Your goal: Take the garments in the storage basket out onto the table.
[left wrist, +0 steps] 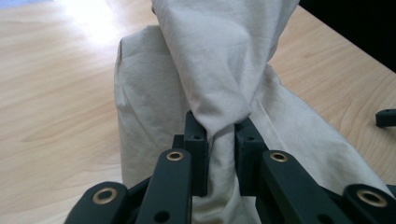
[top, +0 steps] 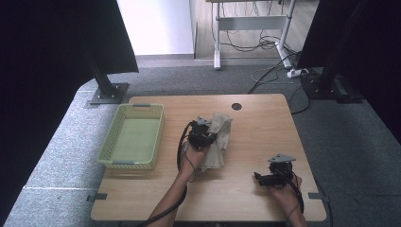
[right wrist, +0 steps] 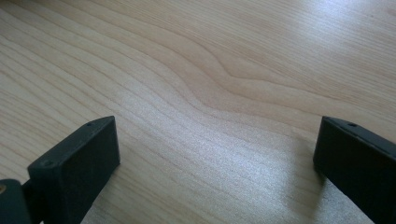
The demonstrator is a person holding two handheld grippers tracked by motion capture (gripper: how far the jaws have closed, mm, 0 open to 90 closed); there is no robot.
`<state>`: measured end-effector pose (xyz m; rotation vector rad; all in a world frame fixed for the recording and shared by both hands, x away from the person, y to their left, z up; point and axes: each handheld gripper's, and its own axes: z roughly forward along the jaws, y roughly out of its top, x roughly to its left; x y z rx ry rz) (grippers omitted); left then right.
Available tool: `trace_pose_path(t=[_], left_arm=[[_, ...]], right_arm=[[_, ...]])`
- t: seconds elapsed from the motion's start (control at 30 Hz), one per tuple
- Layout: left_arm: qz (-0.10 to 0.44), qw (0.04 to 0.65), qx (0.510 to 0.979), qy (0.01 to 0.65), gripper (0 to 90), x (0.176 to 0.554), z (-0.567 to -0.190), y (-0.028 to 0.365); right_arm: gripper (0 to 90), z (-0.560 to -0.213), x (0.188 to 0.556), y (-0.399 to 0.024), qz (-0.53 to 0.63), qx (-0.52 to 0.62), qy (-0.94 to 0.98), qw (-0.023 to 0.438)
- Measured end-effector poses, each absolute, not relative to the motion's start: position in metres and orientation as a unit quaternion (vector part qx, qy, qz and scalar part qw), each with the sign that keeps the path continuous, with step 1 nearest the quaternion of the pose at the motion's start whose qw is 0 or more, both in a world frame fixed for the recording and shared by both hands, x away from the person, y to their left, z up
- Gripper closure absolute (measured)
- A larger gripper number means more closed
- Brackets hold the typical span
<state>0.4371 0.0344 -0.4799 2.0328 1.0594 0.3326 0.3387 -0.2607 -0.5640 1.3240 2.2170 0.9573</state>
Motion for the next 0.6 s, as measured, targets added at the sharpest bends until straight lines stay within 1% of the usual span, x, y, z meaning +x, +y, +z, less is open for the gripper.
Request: trace_pose_path(t=[0.03, 0.1, 0.17, 0.2, 0.27, 0.33, 0.43, 0.47, 0.5, 0.6], left_arm=[[0.132, 0.401, 0.804, 0.419, 78.4, 0.437, -0.480, 0.034], [0.124, 0.396, 0.809, 0.415, 77.8, 0.440, -0.493, 0.023], [0.124, 0.396, 0.809, 0.415, 77.5, 0.440, -0.493, 0.023], [0.121, 0.390, 0.813, 0.414, 77.5, 0.441, -0.503, 0.015], [0.121, 0.390, 0.813, 0.414, 76.6, 0.441, -0.503, 0.015], [0.121, 0.377, 0.822, 0.410, 75.5, 0.443, -0.517, 0.004], [0.121, 0.377, 0.822, 0.410, 75.0, 0.443, -0.517, 0.004], [0.125, 0.368, 0.828, 0.405, 75.0, 0.444, -0.527, -0.003], [0.125, 0.368, 0.828, 0.405, 73.1, 0.444, -0.527, -0.003], [0.125, 0.365, 0.829, 0.404, 71.8, 0.446, -0.535, -0.005]], right_arm=[[0.0, -0.564, 0.339, -0.261, 0.341, 0.471, 0.790, 0.193], [0.0, -0.564, 0.339, -0.261, 0.341, 0.471, 0.790, 0.192], [0.0, -0.564, 0.339, -0.261, 0.341, 0.471, 0.790, 0.192], [0.0, -0.564, 0.339, -0.261, 0.341, 0.471, 0.790, 0.192], [0.0, -0.564, 0.339, -0.261, 0.341, 0.471, 0.790, 0.192], [0.0, -0.564, 0.339, -0.261, 0.341, 0.471, 0.791, 0.192], [0.0, -0.564, 0.339, -0.261, 0.341, 0.470, 0.791, 0.192], [0.0, -0.564, 0.339, -0.261, 0.341, 0.470, 0.791, 0.192], [0.0, -0.564, 0.339, -0.261, 0.341, 0.470, 0.791, 0.192], [0.0, -0.564, 0.339, -0.261, 0.342, 0.470, 0.791, 0.192]])
